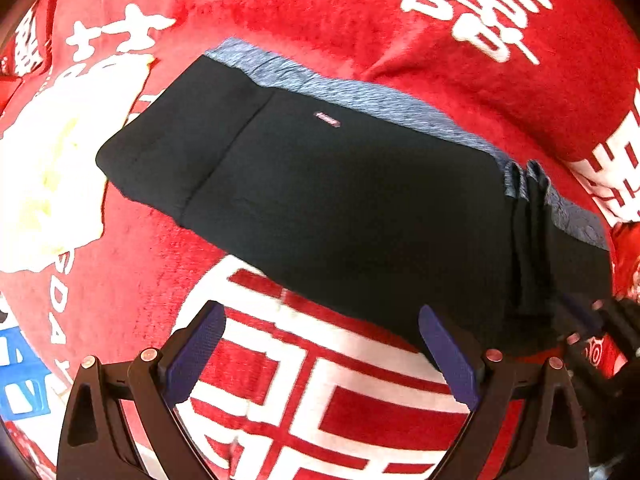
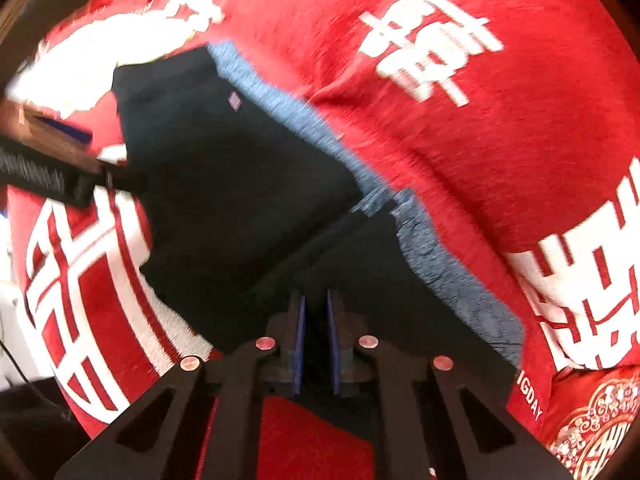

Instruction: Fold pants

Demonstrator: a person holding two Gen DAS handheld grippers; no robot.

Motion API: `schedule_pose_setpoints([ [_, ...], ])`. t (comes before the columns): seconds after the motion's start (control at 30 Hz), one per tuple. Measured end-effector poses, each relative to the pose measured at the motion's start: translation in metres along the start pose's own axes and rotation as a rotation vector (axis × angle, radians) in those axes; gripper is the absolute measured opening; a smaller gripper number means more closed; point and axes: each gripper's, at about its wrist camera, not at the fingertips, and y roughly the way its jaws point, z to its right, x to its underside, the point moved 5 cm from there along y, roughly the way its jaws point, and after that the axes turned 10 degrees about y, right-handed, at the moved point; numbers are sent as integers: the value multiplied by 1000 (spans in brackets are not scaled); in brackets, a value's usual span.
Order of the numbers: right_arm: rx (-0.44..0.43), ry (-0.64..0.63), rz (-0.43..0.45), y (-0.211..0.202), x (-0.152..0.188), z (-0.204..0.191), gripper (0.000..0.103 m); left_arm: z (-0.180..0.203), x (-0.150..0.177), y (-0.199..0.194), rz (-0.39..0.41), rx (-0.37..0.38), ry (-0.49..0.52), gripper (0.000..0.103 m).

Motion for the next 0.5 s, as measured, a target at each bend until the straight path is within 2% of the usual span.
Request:
schedule_pose_setpoints([
  [0.07, 23, -24, -35, 18, 7, -10, 12, -6, -1, 3, -7, -8, -17, 97],
  [0.1, 48, -33, -25, 21, 8, -13, 12, -11, -1, 4, -7, -10, -25, 97],
  [0.23, 93, -21, -21, 19, 13, -16, 15, -27, 0, 10, -19, -33, -44, 97],
  [0.37, 157, -64, -50, 18, 15, -22, 15, -39, -1, 11, -32, -49, -60, 97],
  [0.5, 157, -13, -88, 17, 9, -19, 21, -48, -2, 5, -28, -52, -64, 97],
])
